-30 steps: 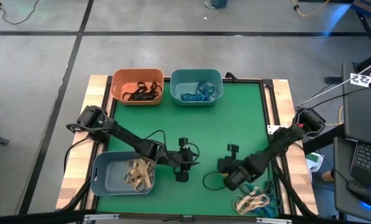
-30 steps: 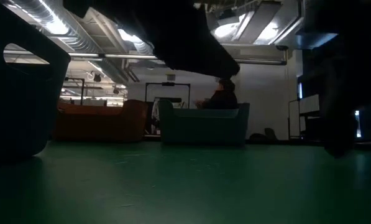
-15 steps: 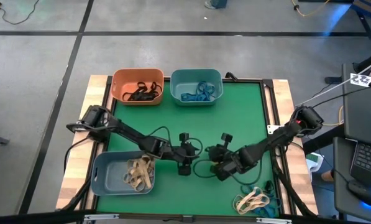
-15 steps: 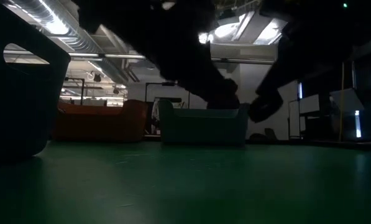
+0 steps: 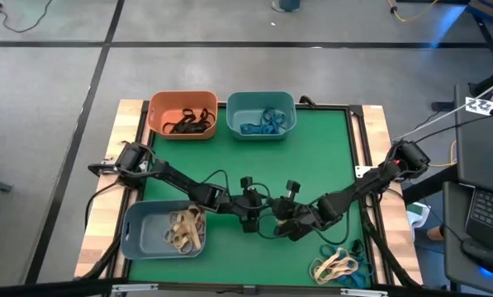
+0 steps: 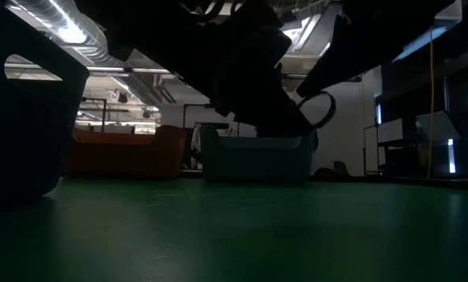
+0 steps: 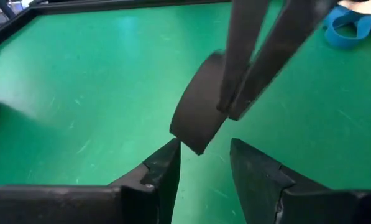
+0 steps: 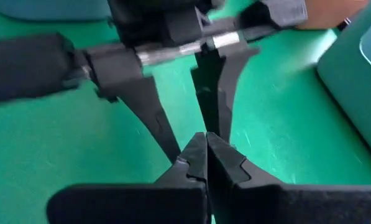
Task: Sort rubber bands into baskets
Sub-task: Put the small black rubber band into the orange bin
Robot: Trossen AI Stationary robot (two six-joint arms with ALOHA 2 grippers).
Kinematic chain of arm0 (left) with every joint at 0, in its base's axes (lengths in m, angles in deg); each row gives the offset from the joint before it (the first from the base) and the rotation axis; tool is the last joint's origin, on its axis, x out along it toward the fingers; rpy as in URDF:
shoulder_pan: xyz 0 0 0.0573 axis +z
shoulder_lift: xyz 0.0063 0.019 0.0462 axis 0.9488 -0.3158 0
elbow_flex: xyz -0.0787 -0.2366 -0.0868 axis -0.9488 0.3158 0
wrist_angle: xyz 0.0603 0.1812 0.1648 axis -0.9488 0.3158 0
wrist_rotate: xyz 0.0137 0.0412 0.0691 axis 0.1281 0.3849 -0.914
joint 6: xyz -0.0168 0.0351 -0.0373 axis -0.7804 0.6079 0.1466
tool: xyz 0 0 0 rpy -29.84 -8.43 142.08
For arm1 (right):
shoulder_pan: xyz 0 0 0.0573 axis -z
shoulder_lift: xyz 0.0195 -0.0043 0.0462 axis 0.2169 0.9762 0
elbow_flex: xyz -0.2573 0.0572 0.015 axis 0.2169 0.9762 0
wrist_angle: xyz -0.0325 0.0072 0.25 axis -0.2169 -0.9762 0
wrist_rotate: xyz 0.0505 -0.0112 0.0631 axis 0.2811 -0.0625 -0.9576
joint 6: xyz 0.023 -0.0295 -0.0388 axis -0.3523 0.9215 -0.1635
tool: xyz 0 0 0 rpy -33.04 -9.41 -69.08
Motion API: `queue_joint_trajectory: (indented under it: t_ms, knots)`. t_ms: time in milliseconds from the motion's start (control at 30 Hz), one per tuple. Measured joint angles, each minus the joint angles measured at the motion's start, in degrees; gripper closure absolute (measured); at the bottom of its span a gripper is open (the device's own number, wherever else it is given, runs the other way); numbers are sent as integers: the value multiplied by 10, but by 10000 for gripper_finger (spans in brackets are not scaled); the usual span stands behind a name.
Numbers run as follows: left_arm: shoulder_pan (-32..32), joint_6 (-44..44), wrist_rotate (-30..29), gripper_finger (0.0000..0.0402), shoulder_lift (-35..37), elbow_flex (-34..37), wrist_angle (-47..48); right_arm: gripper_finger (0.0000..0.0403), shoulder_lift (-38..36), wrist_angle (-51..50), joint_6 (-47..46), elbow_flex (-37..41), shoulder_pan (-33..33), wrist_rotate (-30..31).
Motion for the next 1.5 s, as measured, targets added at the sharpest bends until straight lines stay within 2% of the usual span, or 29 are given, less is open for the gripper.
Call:
queue_joint_trajectory:
  t_ms: [100, 300, 367, 500, 567, 700, 800, 967, 1100, 1267, 1500]
  knots:
    - [-3, 4, 0, 284, 0, 0, 0, 402, 0, 3, 1, 0, 0, -4]
    - [-14, 39, 0, 381, 2, 0, 1, 402, 1, 3, 11, 0, 0, -16]
    - [-19, 50, 0, 394, 8, 0, 6, 402, 1, 8, 15, 0, 0, -22]
    - [-22, 56, 0, 395, 24, 0, 25, 398, 2, 17, 13, 0, 1, -29]
    - [-22, 55, 0, 398, 38, 0, 56, 383, 1, 19, 13, 0, 2, -29]
    - [-22, 32, -5, 398, 80, 0, 149, 324, -22, -2, 13, 0, 0, -31]
    - [-22, 19, -13, 399, 119, 0, 212, 278, -52, -25, 2, 0, -4, -71]
    - [-13, 11, -28, 397, 185, 0, 309, 231, -61, -50, -3, 1, -12, -90]
    - [10, -4, -60, 397, 246, 0, 409, 217, -52, -48, -2, 21, -11, -88]
    - [53, -37, -111, 397, 335, 0, 532, 220, -44, -31, -2, 52, -10, -66]
    - [153, -59, -157, 396, 436, 0, 672, 221, -43, -21, -35, 73, -6, -61]
